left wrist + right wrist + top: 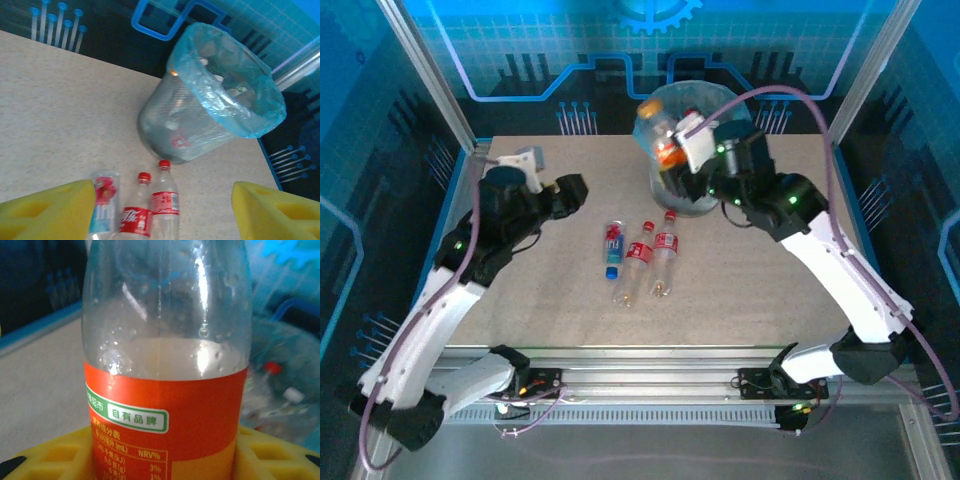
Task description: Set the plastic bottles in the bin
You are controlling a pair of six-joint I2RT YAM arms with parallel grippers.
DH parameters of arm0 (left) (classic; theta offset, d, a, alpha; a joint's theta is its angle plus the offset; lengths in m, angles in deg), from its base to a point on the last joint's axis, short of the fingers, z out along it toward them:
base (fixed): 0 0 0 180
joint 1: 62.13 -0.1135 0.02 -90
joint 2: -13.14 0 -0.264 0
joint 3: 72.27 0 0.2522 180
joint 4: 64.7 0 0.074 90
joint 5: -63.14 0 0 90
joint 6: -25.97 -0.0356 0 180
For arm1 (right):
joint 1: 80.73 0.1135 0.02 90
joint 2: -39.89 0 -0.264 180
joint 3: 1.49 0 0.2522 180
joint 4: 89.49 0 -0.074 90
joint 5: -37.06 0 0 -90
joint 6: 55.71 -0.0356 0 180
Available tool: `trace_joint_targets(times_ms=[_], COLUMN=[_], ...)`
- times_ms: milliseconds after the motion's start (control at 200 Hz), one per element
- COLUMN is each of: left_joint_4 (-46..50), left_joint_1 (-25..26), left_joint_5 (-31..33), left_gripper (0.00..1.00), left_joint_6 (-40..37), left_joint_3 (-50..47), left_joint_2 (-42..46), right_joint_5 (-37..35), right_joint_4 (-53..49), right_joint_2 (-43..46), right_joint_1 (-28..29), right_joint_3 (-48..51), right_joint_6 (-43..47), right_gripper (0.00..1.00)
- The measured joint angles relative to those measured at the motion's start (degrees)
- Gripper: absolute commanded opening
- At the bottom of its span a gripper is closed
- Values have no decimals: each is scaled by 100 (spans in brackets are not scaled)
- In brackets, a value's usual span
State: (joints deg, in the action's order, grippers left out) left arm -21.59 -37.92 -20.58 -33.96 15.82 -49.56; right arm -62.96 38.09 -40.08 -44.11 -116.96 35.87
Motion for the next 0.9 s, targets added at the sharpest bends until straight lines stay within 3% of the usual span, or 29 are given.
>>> trace_joint_targets(times_ms=[145, 310, 500, 665, 900], left_joint_4=[-179, -197, -160, -114, -94], left_joint_1=[374, 535, 549, 492, 289], left_joint_5=[-103, -177, -190, -229, -339], left_gripper=[75, 77, 81, 81, 81], left_joint_6=[-20, -205, -629, -925, -966], left_joint_3=[741, 1768, 2649, 3034, 3167], left_joint_2=[-940, -1856, -2684, -3182, -3504], right_joint_5=[199, 181, -140, -599, -1038], right_joint_4=[273, -118, -960, -1423, -1484], right_joint_2=[-551, -2081, -3766, -4631, -4758], right_joint_1=[-901, -1541, -1668, -1668, -1665], right_joint_3=[-579, -2105, -3718, -4599, -4752], right_joint_6=[-247, -367, -197, 129, 461], right_gripper=[53, 55, 65, 85, 84])
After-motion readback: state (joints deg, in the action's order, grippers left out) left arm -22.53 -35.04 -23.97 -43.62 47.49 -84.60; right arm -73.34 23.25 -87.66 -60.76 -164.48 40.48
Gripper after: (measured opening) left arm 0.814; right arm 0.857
